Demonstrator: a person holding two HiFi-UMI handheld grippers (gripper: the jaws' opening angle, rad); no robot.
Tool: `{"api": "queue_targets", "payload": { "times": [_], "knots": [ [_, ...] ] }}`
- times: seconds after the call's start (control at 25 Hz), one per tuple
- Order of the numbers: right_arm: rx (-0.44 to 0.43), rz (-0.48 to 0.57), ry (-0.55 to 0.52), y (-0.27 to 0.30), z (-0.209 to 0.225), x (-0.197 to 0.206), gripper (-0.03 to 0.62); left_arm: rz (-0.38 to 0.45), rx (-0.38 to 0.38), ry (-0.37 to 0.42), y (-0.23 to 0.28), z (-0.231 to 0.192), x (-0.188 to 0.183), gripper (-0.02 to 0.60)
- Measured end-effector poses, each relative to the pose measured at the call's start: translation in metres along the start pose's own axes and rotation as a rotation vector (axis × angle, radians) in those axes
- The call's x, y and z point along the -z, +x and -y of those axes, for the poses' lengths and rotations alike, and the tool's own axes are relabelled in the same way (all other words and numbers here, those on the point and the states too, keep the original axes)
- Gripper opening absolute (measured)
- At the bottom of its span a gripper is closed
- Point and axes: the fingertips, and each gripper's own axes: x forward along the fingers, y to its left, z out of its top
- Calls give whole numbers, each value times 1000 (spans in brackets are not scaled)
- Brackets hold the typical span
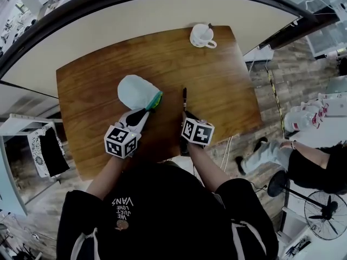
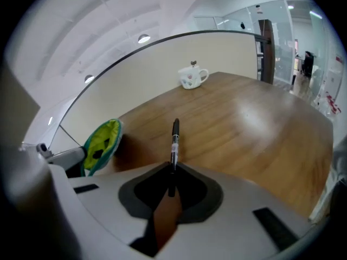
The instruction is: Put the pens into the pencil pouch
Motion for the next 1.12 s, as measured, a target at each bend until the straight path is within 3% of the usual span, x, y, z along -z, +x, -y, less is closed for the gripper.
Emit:
{"api": "queue_targets", "payload": {
  "times": [0.24,0.56,0.96,1.12],
  "knots": [
    [-128,-17,-70,-26,-33,20,48,-17,-16,26,1,1,2,40],
    [-231,-39,-175,-52,-64,35,48,-27,-17,49,4,8,6,41],
    [-311,-121,-312,-61,-81,50,48,-56,67,96,7,38,17,40],
    [-320,-135,-317,-58,-81,49,48,-75,116,96,7,52,24,40]
  ]
}}
